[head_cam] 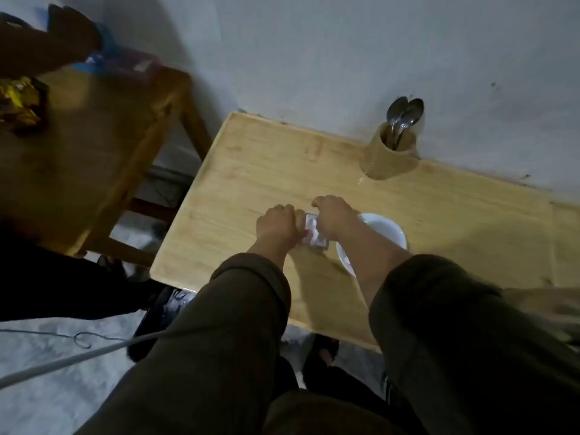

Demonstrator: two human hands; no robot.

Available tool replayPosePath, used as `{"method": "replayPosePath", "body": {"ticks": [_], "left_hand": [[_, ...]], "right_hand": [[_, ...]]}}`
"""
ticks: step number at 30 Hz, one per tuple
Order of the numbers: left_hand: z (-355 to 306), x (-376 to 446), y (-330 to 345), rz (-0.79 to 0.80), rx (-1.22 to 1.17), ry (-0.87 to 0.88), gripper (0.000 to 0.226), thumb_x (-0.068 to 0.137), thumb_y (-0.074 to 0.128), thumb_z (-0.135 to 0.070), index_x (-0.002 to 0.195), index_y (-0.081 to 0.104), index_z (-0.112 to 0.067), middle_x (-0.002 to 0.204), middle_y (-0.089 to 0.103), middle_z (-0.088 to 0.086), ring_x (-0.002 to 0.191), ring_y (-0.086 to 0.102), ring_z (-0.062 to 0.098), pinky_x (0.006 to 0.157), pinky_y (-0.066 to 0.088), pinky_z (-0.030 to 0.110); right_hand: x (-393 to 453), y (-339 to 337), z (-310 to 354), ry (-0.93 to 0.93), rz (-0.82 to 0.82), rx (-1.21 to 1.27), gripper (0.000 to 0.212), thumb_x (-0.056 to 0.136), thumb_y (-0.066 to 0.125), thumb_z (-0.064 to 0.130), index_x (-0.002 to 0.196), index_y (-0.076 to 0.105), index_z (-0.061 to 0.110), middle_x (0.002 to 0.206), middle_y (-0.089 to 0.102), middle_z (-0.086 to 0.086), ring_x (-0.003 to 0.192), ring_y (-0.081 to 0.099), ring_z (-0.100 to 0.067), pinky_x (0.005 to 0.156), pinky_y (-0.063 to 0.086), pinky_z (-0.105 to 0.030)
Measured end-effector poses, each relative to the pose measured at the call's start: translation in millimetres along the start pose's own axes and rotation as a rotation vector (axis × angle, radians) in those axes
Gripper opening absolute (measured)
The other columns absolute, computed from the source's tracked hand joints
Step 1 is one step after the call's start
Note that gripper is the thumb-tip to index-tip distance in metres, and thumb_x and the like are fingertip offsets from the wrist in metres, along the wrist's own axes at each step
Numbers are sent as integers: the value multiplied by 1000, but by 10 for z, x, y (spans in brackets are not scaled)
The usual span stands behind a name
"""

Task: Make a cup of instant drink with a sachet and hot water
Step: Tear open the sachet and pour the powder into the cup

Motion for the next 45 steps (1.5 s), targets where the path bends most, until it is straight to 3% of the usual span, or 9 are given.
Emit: {"method": "replayPosePath", "body": {"ticks": [3, 9, 14, 21, 28, 33, 39, 42, 45], "left_hand": [[44, 42, 28, 10, 24, -18, 57, 83, 61, -48, 125, 51, -12, 129, 55, 8, 122, 52, 26, 97, 44, 37], [79, 183, 78, 0, 67, -32, 58, 79, 66, -49, 123, 54, -14, 125, 61, 6, 117, 57, 25, 90, 46, 34], [56, 264, 54, 0, 26, 19, 44, 81, 67, -40, 115, 58, -14, 119, 61, 6, 113, 58, 25, 89, 46, 35], [23, 362, 24, -12, -26, 103, 34, 80, 71, -30, 108, 61, -15, 114, 62, 6, 109, 59, 25, 85, 47, 35], [41, 392, 21, -61, -106, 145, 24, 85, 64, -23, 107, 62, -13, 109, 65, 8, 103, 61, 26, 76, 46, 33], [63, 401, 44, -74, -173, 184, 25, 87, 61, -21, 111, 59, -14, 114, 60, 8, 107, 58, 26, 83, 48, 37], [41, 412, -43, 6, -389, 231, 15, 89, 51, -13, 94, 65, -10, 102, 65, 15, 97, 60, 30, 82, 48, 33], [8, 383, -179, 53, -420, 272, 10, 90, 50, -12, 82, 57, -13, 89, 65, 14, 87, 57, 27, 74, 41, 27], [-88, 355, -352, 25, -411, 337, 14, 89, 52, -11, 94, 65, -8, 97, 70, 16, 94, 61, 31, 77, 45, 27]], "right_hand": [[76, 86, -6, 22, 24, -31, 50, 88, 55, 6, 137, 44, 8, 136, 50, -15, 122, 53, -32, 101, 47, -35], [143, 139, -34, 70, -89, -16, 46, 90, 51, 6, 135, 45, 9, 135, 49, -15, 125, 48, -32, 103, 40, -33], [206, 164, -10, 127, -123, 32, 37, 89, 52, 10, 126, 53, 14, 128, 55, -12, 120, 50, -31, 104, 39, -35], [293, 148, -23, 225, -190, 155, 30, 88, 57, 7, 119, 58, 7, 132, 43, -15, 120, 47, -27, 100, 45, -33], [333, 191, -2, 273, -279, 158, 29, 87, 54, 12, 116, 57, 8, 119, 62, -11, 113, 54, -28, 95, 43, -34], [346, 205, -1, 288, -243, 157, 25, 88, 55, 20, 111, 63, 12, 113, 67, -11, 113, 53, -31, 95, 45, -36], [217, -9, 31, 244, -258, 377, 12, 82, 62, 15, 94, 62, 14, 108, 68, -10, 102, 61, -29, 75, 41, -27], [90, -209, -4, 207, -266, 514, 15, 77, 69, 12, 81, 55, 17, 88, 64, -8, 87, 58, -24, 58, 39, -24], [-76, -427, -61, 150, -325, 569, 11, 80, 67, 11, 79, 60, 19, 67, 55, 4, 80, 52, -16, 55, 33, -10]]}}
Point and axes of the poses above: each hand's wrist, its own x-axis towards the middle knuckle, its own y-axis out of the palm, z = x × y, the point moved 3 cm from there along x, towards the middle knuckle
